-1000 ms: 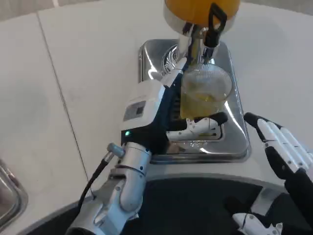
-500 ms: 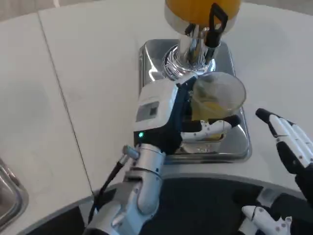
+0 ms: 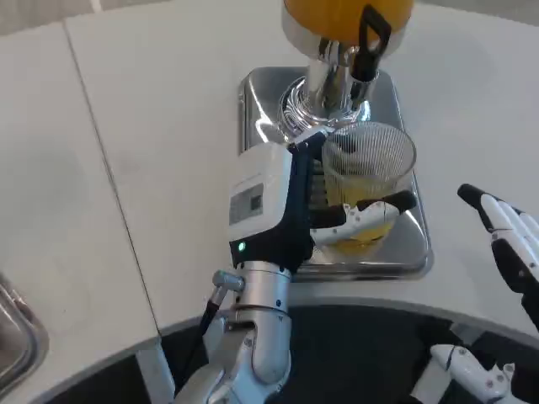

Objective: Grasp the cup under the faucet to collect the drink, then remove the cup.

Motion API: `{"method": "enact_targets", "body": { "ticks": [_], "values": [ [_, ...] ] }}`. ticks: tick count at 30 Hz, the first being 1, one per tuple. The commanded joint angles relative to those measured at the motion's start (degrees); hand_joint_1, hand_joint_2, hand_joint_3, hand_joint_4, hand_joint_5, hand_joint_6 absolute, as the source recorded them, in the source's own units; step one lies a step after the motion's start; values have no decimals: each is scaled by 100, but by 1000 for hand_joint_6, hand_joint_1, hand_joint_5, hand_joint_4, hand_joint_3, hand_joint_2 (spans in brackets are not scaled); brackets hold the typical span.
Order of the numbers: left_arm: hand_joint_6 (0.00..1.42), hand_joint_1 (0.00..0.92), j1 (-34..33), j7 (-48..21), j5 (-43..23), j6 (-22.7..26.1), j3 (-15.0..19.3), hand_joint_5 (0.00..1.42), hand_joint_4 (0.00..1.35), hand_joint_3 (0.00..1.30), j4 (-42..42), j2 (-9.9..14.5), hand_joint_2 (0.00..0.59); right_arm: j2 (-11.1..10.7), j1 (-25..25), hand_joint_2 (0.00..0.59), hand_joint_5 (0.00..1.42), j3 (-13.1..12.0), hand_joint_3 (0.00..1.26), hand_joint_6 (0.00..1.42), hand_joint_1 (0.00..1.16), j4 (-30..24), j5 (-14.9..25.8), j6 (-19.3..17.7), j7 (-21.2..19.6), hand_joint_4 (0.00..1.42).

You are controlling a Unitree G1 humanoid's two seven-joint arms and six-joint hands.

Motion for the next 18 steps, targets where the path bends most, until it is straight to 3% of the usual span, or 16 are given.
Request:
{"method": "enact_targets", "body": {
  "ticks": [1, 6, 18],
  "values": [
    [1424, 590, 41, 170, -50, 2, 88, 1424, 1263, 1126, -213, -107, 43, -64, -87, 363, 3, 6, 0, 105, 435, 23, 37, 114, 109, 0],
    [1424, 620, 117, 132, -29, 0, 170, 1424, 1262, 1127, -417, -28, 2, -101, -140, 359, 3, 1, 0, 109, 443, 42, 79, 121, 138, 0],
    [1424, 708, 424, 40, 90, -8, 241, 1421, 1233, 1113, -915, 472, 0, -108, -242, 358, 14, 167, 0, 122, 459, 73, 97, 95, 152, 0]
  ]
}}
